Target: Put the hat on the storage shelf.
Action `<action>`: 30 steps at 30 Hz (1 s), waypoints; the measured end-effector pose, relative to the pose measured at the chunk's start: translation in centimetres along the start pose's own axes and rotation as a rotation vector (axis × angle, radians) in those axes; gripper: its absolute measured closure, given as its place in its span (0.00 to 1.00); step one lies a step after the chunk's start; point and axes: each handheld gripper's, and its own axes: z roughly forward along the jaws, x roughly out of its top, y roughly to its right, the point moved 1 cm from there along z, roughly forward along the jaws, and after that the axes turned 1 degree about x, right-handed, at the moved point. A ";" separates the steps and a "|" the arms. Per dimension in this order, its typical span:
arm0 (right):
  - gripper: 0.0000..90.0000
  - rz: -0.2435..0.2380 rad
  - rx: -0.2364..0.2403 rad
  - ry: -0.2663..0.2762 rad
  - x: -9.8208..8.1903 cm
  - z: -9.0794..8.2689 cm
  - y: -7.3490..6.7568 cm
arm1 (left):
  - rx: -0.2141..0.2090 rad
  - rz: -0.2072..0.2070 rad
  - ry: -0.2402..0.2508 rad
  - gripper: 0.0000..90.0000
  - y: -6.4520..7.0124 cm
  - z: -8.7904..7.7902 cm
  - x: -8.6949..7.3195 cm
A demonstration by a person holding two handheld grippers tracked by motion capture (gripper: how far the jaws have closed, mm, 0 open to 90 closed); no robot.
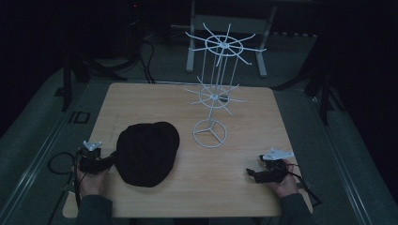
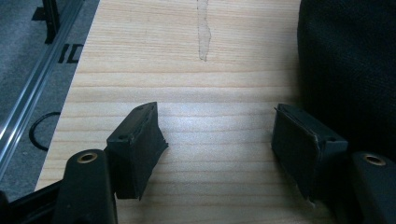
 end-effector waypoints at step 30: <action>0.15 0.001 -0.001 0.000 0.0 0.0 0.0 | -0.121 0.074 -0.015 0.57 0.5 -4.0 2.9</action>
